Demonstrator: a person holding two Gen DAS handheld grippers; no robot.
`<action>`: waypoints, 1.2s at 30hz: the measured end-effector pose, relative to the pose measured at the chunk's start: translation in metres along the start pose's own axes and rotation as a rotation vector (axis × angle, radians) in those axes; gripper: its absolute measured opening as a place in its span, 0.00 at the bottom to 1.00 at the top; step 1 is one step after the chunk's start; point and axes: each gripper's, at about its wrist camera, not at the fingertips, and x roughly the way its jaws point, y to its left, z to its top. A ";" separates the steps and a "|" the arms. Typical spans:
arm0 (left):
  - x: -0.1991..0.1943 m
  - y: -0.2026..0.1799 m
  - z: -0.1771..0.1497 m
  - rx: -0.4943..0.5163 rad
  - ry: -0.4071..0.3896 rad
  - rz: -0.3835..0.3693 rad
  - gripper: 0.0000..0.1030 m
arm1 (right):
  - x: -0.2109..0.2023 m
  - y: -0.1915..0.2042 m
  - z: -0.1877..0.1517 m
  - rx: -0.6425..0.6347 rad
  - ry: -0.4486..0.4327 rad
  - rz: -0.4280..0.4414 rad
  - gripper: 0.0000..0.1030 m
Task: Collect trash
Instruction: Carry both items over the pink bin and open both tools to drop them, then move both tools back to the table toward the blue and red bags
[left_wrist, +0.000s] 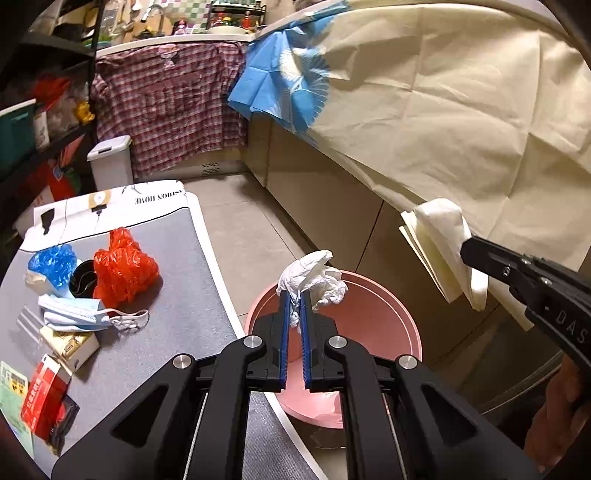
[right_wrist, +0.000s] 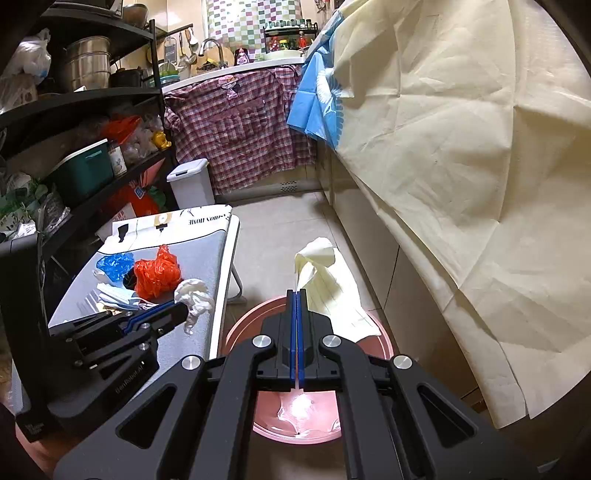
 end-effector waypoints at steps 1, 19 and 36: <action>0.001 -0.001 0.001 0.001 0.002 -0.003 0.05 | 0.001 -0.001 0.000 0.000 0.001 0.000 0.00; 0.001 0.010 0.001 -0.053 0.018 -0.045 0.25 | 0.001 -0.006 0.000 0.021 -0.001 -0.047 0.50; -0.057 0.044 0.005 -0.088 -0.080 0.020 0.25 | -0.024 0.015 0.002 -0.011 -0.113 -0.002 0.45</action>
